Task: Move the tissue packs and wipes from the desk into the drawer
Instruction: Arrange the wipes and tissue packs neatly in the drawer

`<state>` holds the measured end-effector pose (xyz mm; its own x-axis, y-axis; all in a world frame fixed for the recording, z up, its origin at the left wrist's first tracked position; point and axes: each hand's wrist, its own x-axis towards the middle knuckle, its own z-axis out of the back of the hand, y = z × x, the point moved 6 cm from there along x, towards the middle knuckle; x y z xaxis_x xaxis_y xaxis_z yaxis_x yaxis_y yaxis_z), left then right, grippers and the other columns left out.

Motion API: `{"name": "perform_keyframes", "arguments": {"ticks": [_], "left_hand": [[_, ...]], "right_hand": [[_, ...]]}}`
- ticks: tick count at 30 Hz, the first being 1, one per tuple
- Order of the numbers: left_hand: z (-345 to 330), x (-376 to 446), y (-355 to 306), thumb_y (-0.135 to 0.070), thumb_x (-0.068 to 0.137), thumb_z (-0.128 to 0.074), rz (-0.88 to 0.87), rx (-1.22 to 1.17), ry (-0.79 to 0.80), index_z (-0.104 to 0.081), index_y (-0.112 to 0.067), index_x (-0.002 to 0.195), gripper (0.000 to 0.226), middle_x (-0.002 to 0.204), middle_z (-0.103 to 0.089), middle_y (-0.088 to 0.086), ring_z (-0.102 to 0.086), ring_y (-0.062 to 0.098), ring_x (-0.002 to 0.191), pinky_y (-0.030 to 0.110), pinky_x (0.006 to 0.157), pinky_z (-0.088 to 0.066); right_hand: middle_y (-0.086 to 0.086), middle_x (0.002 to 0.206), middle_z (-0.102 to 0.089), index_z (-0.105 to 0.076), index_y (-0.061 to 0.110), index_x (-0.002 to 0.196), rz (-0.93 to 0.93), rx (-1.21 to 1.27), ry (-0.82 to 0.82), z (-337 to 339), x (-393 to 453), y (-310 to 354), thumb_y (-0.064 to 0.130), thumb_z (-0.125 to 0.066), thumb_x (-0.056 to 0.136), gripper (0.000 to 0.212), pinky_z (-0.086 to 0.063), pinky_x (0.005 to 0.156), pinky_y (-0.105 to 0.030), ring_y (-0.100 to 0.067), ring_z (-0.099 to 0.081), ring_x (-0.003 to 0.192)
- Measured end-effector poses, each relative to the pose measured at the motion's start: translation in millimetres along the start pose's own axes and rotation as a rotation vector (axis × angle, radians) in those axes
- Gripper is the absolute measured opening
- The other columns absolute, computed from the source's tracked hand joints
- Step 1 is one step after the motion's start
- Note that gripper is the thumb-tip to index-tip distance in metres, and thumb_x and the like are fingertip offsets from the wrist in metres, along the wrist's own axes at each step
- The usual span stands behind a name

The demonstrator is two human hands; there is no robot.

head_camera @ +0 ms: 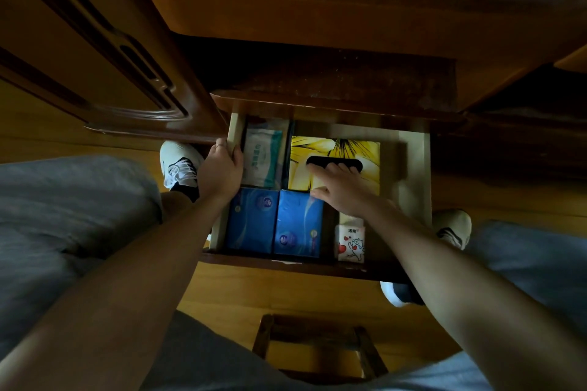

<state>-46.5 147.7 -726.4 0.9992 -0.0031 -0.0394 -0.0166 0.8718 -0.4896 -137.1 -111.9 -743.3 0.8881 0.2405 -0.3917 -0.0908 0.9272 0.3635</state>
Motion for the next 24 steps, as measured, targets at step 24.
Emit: {"name": "perform_keyframes", "arguments": {"ticks": [24], "left_hand": [[-2, 0, 1, -0.035, 0.100, -0.042, -0.014, 0.010, -0.033, -0.053, -0.006, 0.111, 0.033, 0.106, -0.064, 0.019, -0.062, 0.043, 0.093, 0.037, 0.065, -0.039]], "right_hand": [[-0.012, 0.130, -0.059, -0.031, 0.009, 0.147, -0.975, 0.709, -0.013, -51, -104, -11, 0.065, -0.067, 0.082, 0.093, -0.050, 0.083, -0.039, -0.031, -0.062, 0.112]]}}
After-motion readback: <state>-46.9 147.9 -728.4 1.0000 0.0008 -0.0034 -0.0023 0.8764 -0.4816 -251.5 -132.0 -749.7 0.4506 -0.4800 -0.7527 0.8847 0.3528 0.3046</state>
